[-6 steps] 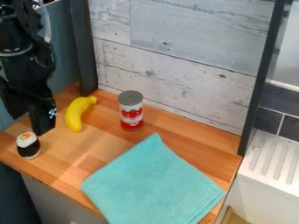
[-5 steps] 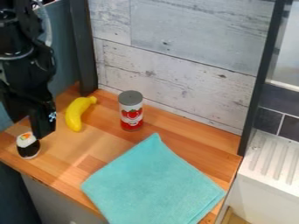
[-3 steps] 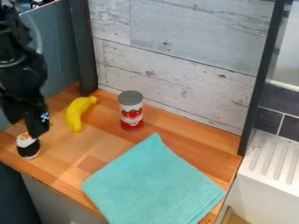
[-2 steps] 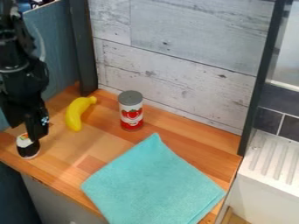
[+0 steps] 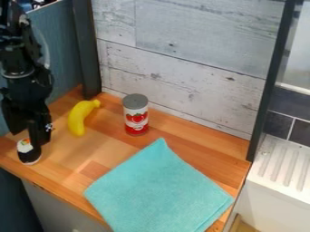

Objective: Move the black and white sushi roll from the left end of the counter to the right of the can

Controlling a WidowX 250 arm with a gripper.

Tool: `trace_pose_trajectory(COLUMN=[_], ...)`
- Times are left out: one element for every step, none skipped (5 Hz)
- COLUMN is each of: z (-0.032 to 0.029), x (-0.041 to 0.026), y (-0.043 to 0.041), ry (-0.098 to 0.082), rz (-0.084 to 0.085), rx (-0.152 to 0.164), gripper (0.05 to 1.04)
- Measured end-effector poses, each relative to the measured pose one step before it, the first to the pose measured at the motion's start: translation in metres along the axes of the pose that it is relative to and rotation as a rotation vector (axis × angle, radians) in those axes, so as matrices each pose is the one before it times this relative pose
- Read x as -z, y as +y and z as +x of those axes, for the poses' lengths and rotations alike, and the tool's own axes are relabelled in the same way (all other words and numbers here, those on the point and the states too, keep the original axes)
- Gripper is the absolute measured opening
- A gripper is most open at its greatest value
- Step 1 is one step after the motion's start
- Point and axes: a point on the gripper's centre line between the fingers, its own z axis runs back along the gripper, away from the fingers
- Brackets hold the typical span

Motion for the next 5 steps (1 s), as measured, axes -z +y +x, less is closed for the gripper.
trace_pose_trajectory(z=[0.00099,-0.00208,0.00128,0.00123,-0.00255], x=[0.00368,0.00807,0.00459,0.00404,0.01095], y=[0.00546,0.00491,0.00015,-0.00014,-0.00078], ry=[0.0105,0.0217,0.0104,-0.0007,0.0371], rz=[-0.0058,-0.0147,-0.0092,-0.0068,-0.0127], rx=[-0.0124,-0.0108,0.0066,0.0010,-0.0120], gripper=[1.001,1.001,1.001,1.001,1.001])
